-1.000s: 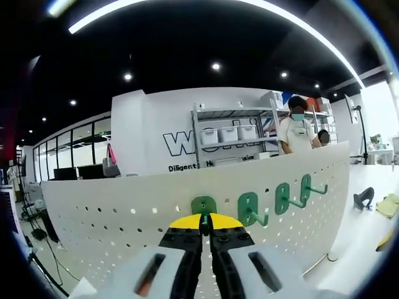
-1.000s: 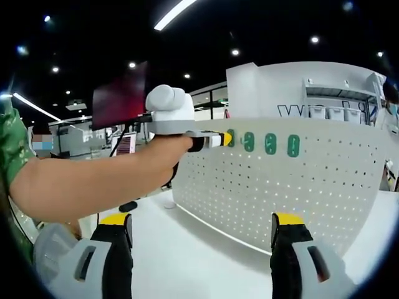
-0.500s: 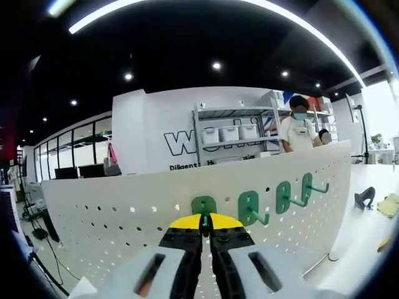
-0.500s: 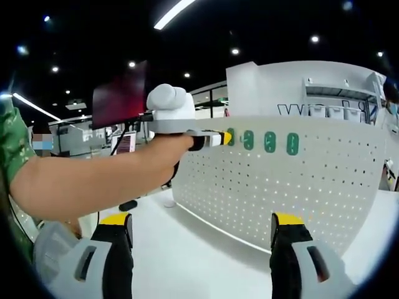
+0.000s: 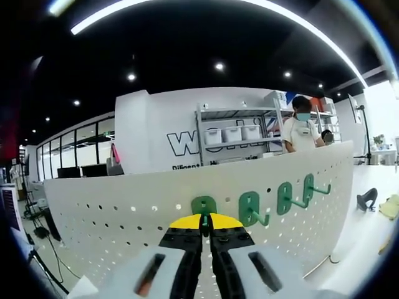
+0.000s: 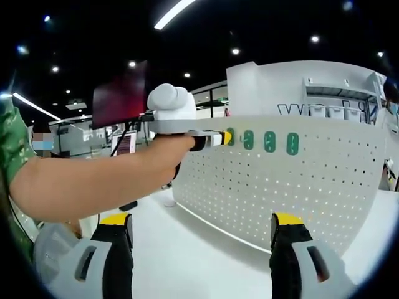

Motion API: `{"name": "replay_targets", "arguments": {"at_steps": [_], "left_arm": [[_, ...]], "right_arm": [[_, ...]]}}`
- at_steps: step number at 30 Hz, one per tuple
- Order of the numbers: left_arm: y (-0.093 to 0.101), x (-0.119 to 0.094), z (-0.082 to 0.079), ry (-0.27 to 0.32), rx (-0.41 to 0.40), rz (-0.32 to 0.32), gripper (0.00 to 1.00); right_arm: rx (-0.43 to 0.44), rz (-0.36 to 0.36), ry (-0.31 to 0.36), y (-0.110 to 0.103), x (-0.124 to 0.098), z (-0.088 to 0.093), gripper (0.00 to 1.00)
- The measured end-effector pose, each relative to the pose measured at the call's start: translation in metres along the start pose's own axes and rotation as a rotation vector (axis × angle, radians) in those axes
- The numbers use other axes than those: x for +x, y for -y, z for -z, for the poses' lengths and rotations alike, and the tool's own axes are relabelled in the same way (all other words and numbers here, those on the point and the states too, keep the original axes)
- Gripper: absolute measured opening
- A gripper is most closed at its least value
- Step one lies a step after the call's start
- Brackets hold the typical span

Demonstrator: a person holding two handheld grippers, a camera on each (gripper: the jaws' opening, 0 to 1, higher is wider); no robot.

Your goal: Insert the hook assembly into the mounting plate slot until the hook locks in place.

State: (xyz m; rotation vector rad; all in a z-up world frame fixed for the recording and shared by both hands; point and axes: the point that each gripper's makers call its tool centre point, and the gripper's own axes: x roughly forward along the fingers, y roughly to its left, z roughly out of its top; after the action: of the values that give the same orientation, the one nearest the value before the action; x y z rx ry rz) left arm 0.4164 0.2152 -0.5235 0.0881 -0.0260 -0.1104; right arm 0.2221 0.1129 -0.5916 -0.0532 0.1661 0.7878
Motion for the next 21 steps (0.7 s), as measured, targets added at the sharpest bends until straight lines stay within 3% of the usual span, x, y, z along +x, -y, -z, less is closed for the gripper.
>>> {"name": "replay_targets", "arguments": {"at_steps": [21], "left_arm": [[0.0014, 0.0023, 0.0026, 0.002, 0.012, -0.04, 0.03]], "right_arm": [[0.0, -0.01, -0.013, 0.0051, -0.0035, 0.0049, 0.93]]}}
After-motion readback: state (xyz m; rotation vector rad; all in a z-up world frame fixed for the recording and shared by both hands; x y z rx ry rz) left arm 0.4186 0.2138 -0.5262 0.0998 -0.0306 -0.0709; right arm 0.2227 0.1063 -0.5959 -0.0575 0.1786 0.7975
